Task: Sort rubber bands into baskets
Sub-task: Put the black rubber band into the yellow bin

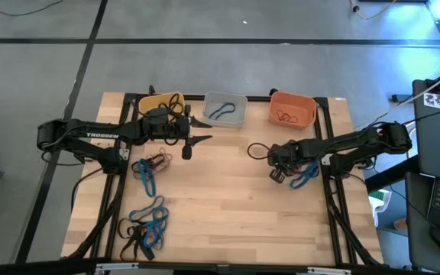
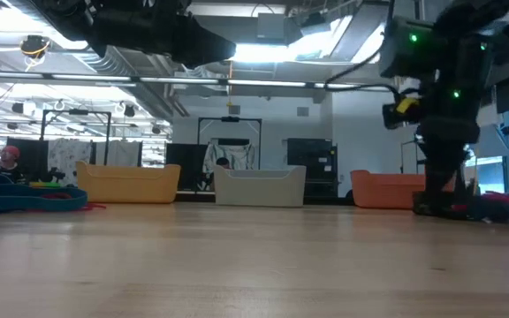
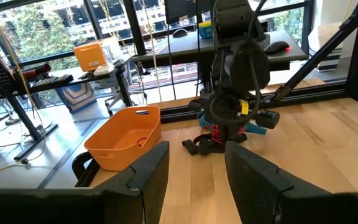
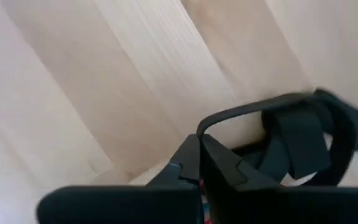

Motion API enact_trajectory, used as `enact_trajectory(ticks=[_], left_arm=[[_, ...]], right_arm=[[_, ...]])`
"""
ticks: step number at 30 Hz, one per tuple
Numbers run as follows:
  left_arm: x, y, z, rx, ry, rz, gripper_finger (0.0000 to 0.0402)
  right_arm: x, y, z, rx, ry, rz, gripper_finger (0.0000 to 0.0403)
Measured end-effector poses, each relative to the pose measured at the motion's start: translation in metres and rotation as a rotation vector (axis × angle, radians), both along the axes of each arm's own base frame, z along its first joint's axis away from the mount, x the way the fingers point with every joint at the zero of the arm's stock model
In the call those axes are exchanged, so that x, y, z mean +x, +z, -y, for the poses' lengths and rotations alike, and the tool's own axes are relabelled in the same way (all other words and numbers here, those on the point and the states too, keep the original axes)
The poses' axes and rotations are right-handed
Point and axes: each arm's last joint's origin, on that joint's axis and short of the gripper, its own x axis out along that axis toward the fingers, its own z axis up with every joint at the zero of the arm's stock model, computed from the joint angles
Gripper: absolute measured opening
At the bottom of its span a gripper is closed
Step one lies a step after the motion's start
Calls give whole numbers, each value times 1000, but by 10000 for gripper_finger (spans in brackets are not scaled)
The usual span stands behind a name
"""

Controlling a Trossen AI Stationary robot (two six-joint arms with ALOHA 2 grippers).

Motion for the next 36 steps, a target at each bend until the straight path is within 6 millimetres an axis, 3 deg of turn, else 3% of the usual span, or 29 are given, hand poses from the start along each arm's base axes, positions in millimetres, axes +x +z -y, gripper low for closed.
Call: enact_trajectory(ticks=[17, 24, 36], left_arm=[[2, 0, 8, 26, -33, -3, 155], [7, -6, 13, 57, -62, -26, 155], [35, -32, 13, 177, -95, 3, 155]], right_arm=[[11, 72, 2, -139, 102, 298, 11], [29, 83, 0, -161, 247, 480, 12], [49, 91, -1, -230, 353, 652, 12]])
